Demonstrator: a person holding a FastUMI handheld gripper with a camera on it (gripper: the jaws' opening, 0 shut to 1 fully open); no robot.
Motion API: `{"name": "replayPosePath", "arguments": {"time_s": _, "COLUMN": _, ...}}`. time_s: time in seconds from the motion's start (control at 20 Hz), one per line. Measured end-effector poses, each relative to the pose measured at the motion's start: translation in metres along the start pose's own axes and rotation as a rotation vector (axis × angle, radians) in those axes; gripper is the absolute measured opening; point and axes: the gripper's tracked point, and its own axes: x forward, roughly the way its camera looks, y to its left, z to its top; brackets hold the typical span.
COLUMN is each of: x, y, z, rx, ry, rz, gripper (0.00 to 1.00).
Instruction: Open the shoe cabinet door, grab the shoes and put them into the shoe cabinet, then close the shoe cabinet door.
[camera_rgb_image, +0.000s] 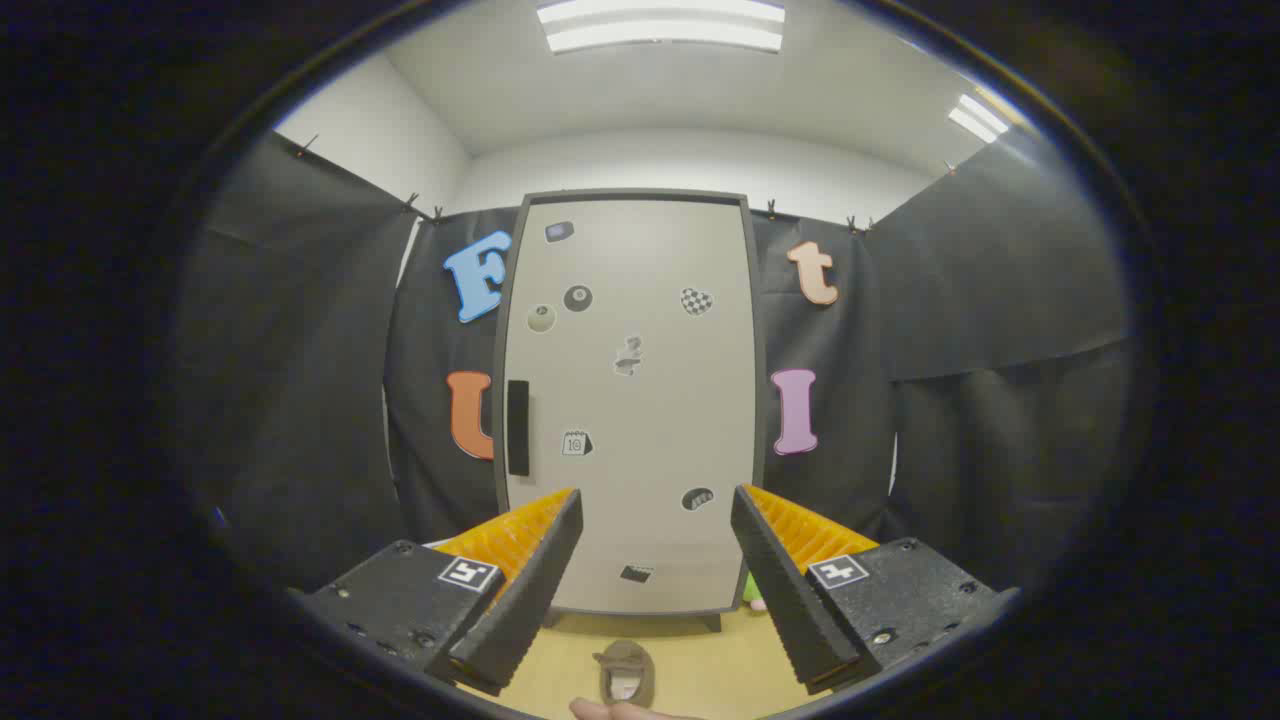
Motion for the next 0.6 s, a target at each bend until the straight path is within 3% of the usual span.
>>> {"name": "replayPosePath", "arguments": {"time_s": 0.6, "x": 0.0017, "y": -0.0027, "z": -0.0014, "rx": 0.001, "ry": 0.009, "rz": 0.005, "gripper": 0.98}}
